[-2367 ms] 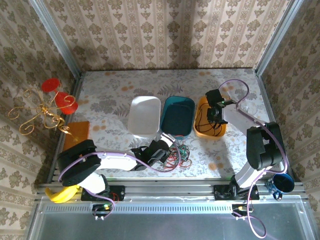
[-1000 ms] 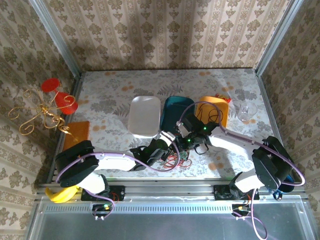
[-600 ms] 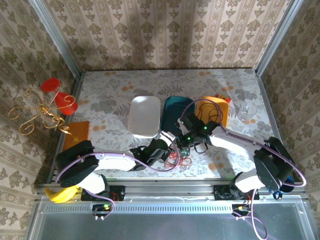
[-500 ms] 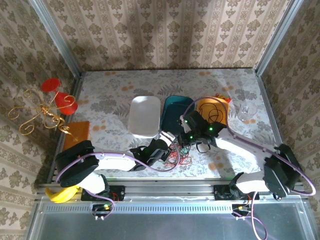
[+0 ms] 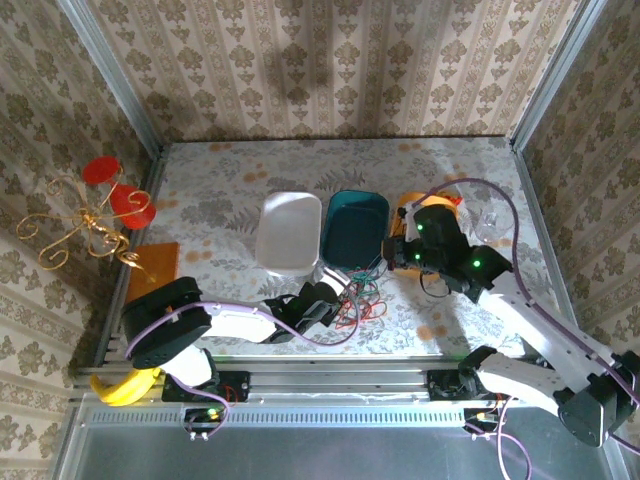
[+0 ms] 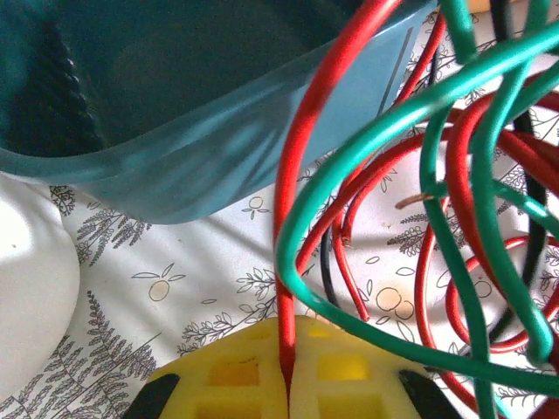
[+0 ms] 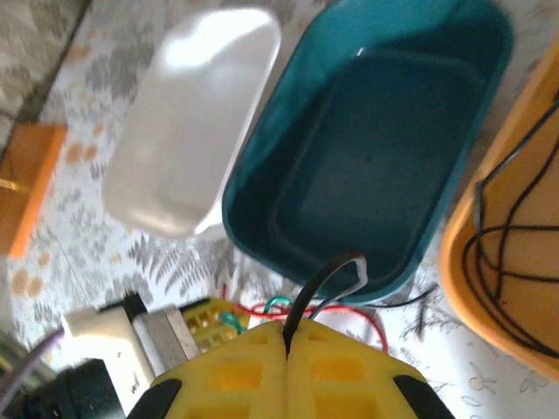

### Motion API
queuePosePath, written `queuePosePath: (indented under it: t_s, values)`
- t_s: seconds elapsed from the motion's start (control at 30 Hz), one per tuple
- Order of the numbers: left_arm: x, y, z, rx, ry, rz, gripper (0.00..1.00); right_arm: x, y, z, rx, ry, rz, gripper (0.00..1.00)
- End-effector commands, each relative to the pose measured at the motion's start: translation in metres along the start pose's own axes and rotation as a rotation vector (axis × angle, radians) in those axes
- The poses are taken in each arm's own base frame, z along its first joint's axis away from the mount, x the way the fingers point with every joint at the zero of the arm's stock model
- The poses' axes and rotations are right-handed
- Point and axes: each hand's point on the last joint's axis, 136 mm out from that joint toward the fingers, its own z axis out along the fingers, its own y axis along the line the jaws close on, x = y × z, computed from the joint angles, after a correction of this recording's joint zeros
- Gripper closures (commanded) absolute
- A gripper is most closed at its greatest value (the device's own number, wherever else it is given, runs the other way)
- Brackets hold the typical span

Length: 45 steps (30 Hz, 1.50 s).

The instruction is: Untangle the cables

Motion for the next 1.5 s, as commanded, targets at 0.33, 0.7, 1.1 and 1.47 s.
queuePosePath:
  t_s: [0.33,0.7,1.1,1.47]
  values:
    - [0.017,0.004,0.002,-0.002,0.043,-0.01,1.0,-0.1,-0.048,-0.112,0.143,-0.403,0.152,0.94]
    - [0.024,0.006,0.0,-0.009,0.063,-0.011,1.0,-0.162,-0.022,-0.175,0.044,-0.6,0.093,0.93]
    - [0.024,0.006,0.001,-0.009,0.067,-0.007,1.0,-0.206,0.013,-0.209,-0.078,-0.694,0.011,0.93]
    - [0.023,0.005,0.0,-0.007,0.063,-0.004,1.0,-0.214,-0.013,-0.168,-0.017,-0.616,0.007,0.92]
